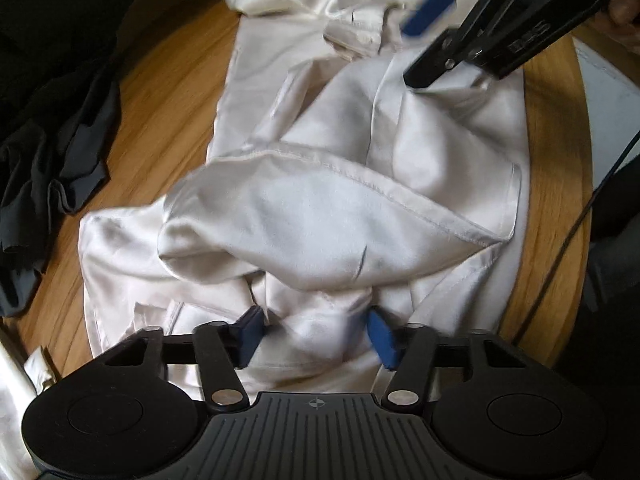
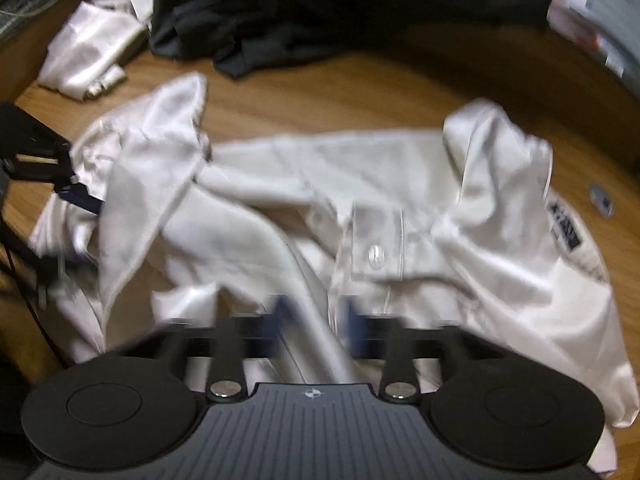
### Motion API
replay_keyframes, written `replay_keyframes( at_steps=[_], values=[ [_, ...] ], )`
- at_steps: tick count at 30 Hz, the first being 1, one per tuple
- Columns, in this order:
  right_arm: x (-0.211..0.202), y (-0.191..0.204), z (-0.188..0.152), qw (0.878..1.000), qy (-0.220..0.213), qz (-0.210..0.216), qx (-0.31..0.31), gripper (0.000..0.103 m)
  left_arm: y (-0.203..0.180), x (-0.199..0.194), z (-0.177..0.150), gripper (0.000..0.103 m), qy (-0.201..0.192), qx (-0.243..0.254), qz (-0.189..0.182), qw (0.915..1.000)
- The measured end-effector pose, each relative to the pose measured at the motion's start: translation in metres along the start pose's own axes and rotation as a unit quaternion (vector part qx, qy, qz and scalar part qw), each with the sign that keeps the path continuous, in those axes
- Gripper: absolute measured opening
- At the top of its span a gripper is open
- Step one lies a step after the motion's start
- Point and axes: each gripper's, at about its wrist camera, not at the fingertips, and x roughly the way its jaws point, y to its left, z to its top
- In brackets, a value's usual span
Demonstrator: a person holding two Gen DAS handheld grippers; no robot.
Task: Fold clothes
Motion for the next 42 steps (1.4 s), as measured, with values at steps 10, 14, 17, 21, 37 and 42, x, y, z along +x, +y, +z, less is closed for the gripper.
replay_keyframes(
  at_steps=[10,14,17,21,37,42],
  values=[
    [-0.025,-0.074,-0.07,0.986,0.043,-0.135,0.085,0.0,0.073,-0.01,-0.035,0.007,0.054,-0.201,0.117,0.971],
    [-0.052,-0.115,-0.114,0.963,0.043,-0.214,0.158,0.0,0.109,-0.013,-0.067,0.007,0.09,-0.293,0.144,0.9409],
    [-0.072,-0.134,-0.144,0.943,0.055,-0.266,0.193,0.0,0.119,-0.021,-0.082,0.007,0.11,-0.332,0.157,0.9236],
    [-0.08,-0.146,-0.185,0.929,0.107,-0.269,0.232,0.0,0.116,-0.028,-0.097,0.008,0.142,-0.368,0.137,0.9087],
    [-0.093,-0.108,-0.128,0.968,0.023,-0.157,0.194,0.084,0.03,-0.062,0.019,0.072,-0.004,-0.186,0.052,0.9812],
    [-0.091,-0.093,-0.094,0.978,-0.016,-0.12,0.168,0.089,-0.003,-0.037,0.072,0.082,-0.032,-0.135,0.017,0.9901]
  ],
)
